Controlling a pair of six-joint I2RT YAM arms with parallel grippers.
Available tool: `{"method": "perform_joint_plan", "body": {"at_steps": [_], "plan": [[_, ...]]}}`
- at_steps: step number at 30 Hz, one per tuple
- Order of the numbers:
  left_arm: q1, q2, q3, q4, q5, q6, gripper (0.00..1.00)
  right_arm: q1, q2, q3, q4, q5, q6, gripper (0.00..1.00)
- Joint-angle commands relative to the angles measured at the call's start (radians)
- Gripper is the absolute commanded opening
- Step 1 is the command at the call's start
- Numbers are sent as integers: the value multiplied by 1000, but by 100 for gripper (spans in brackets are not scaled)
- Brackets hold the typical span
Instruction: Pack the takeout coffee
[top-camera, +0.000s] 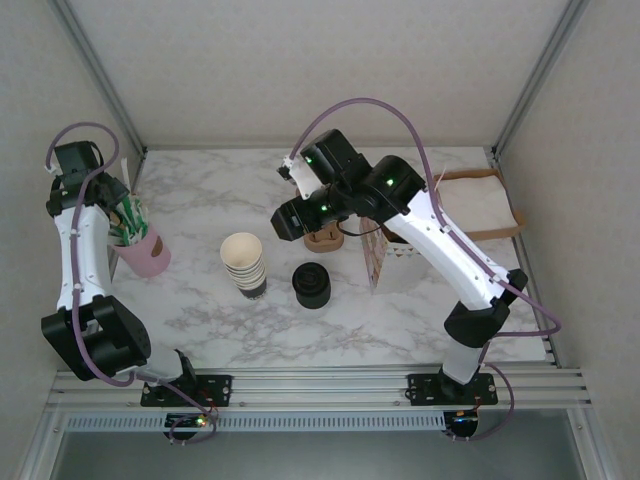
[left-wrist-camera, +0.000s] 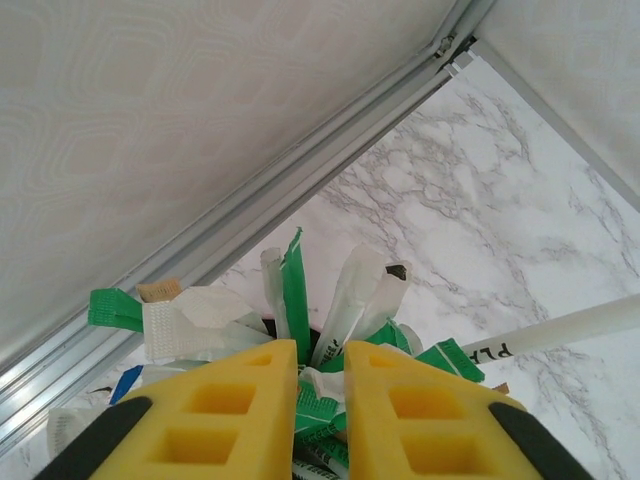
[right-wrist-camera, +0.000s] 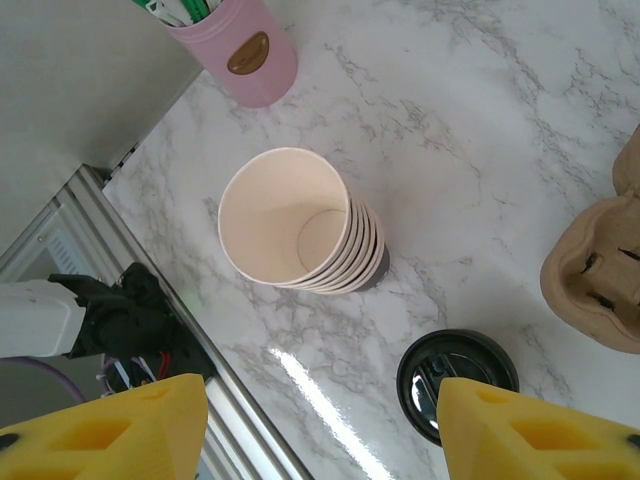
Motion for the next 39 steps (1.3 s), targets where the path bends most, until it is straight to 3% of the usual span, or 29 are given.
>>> {"method": "perform_joint_plan", "body": {"at_steps": [1, 7, 15, 16, 19, 24, 27, 33, 39], "plan": [[6, -3, -9, -28, 17, 21, 15, 11, 16, 17, -18, 15, -5, 62], [4, -12, 25, -49, 44, 36, 0, 12, 25, 25, -20, 12, -8, 62], [1, -39, 70, -69, 62, 38, 1, 12, 33, 31, -21, 13, -12, 62], [1, -41, 71, -69, 59, 36, 9, 12, 33, 31, -21, 11, -12, 62], [1, -28, 76, -71, 66, 42, 19, 12, 35, 30, -21, 9, -12, 62], [0, 21, 91, -90, 89, 62, 33, 12, 40, 36, -23, 9, -11, 62], [-9, 38, 91, -89, 106, 69, 35, 14, 41, 39, -23, 8, -11, 62], [-28, 83, 98, -92, 109, 81, 30, 13, 53, 52, -27, 5, -10, 62], [-32, 89, 106, -91, 96, 78, 17, 13, 56, 55, -31, 7, -12, 62]]}}
